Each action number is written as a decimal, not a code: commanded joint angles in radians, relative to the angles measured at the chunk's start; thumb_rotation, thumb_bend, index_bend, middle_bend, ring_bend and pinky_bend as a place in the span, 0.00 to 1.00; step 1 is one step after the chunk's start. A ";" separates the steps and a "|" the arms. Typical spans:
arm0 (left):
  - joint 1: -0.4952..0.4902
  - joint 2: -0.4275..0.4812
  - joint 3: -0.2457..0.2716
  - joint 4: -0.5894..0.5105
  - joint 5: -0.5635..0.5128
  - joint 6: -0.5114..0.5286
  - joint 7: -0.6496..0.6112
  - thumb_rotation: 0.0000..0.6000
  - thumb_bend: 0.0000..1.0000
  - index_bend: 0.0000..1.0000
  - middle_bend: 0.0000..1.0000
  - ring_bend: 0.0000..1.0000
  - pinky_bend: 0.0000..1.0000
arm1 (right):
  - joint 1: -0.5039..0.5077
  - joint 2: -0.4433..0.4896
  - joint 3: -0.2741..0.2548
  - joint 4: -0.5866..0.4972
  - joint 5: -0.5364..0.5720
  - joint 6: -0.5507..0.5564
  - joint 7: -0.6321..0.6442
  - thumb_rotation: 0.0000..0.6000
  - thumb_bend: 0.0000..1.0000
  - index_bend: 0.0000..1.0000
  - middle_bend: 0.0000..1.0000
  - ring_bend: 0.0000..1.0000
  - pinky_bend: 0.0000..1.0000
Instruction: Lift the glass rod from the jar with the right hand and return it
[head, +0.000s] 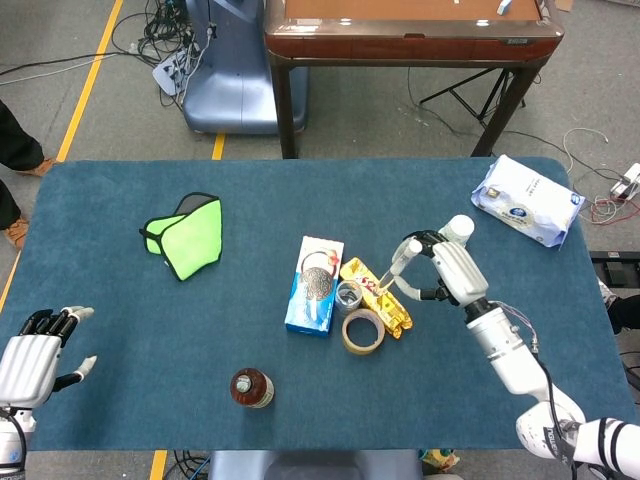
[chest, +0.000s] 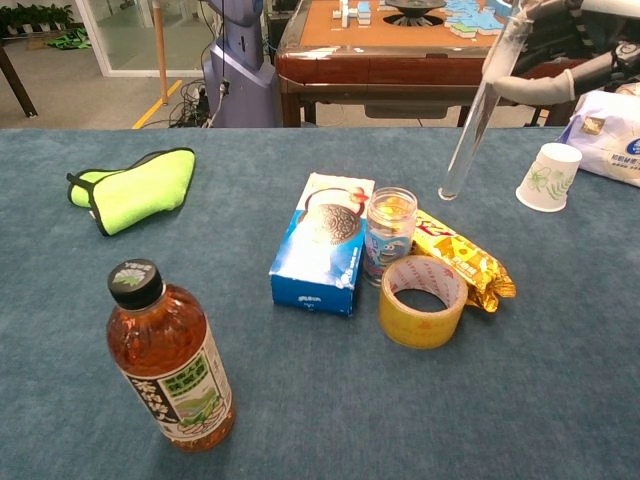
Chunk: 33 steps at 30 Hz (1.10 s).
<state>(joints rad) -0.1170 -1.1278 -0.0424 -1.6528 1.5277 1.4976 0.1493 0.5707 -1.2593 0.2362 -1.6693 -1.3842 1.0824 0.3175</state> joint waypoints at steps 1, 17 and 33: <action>0.002 -0.002 0.000 0.000 0.002 0.004 0.000 1.00 0.24 0.25 0.25 0.31 0.16 | 0.028 -0.034 0.007 0.007 -0.013 -0.004 -0.038 1.00 0.54 0.67 0.44 0.26 0.19; 0.015 0.005 0.004 0.003 -0.002 0.016 -0.006 1.00 0.24 0.25 0.25 0.31 0.16 | 0.120 -0.155 0.028 0.108 0.011 -0.055 -0.073 1.00 0.54 0.67 0.44 0.26 0.19; 0.018 -0.007 0.007 0.023 -0.005 0.010 -0.020 1.00 0.24 0.25 0.25 0.31 0.16 | 0.129 -0.219 -0.027 0.207 0.022 -0.098 -0.050 1.00 0.52 0.64 0.40 0.26 0.19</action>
<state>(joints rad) -0.0991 -1.1348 -0.0358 -1.6295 1.5222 1.5071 0.1294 0.6986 -1.4765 0.2128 -1.4650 -1.3598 0.9868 0.2664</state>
